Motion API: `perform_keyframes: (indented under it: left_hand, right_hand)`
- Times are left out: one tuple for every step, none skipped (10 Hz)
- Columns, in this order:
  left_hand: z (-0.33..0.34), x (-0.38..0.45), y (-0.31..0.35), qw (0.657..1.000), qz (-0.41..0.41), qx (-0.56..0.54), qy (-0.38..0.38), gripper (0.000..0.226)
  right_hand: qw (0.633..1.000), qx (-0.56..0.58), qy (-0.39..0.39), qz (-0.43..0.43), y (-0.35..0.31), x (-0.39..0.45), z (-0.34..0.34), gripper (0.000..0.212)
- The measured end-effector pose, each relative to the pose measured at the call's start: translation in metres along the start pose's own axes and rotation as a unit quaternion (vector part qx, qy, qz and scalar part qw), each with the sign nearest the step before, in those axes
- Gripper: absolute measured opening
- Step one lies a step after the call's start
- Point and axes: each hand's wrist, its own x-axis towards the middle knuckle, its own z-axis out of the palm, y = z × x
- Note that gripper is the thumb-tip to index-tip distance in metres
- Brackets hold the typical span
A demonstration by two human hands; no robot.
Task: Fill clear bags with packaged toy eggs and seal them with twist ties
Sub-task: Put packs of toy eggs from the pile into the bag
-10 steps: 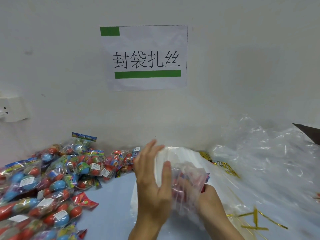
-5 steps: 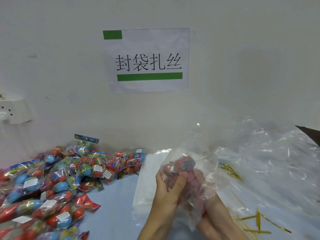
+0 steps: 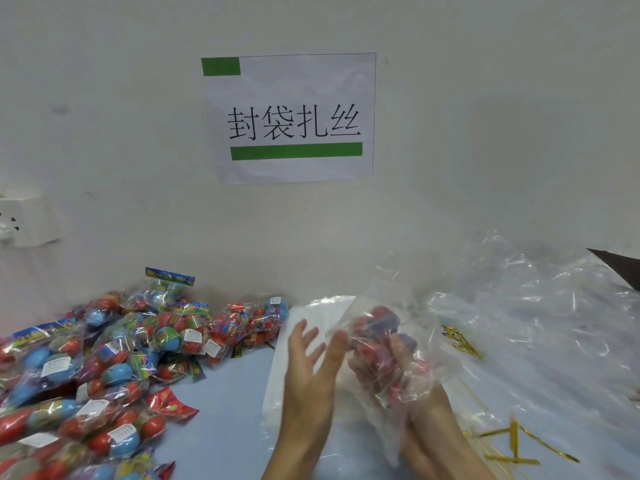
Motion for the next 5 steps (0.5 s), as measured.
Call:
perform_keyframes:
  left_hand:
    - [-0.011, 0.005, 0.009, 0.992, 0.110, 0.048, 0.034, 0.075]
    - [-0.017, 0.005, 0.017, 0.975, 0.167, 0.143, -0.018, 0.067]
    - [-0.011, 0.001, 0.023, 0.949, 0.231, 0.212, -0.020, 0.024]
    - [-0.004, 0.000, 0.023, 0.924, 0.295, 0.245, 0.006, 0.020]
    - [-0.002, 0.000, 0.022, 0.923, 0.314, 0.222, 0.030, 0.016]
  right_hand:
    - [0.994, -0.103, -0.003, -0.030, 0.003, 0.007, -0.002, 0.017]
    - [0.979, -0.195, -0.044, -0.038, 0.010, 0.008, 0.007, 0.012]
    - [0.941, -0.329, -0.073, -0.031, 0.017, 0.002, 0.001, 0.010]
    - [0.895, -0.438, -0.075, -0.017, 0.019, 0.000, -0.003, 0.036]
    - [0.872, -0.480, -0.090, -0.027, 0.014, 0.000, -0.005, 0.025]
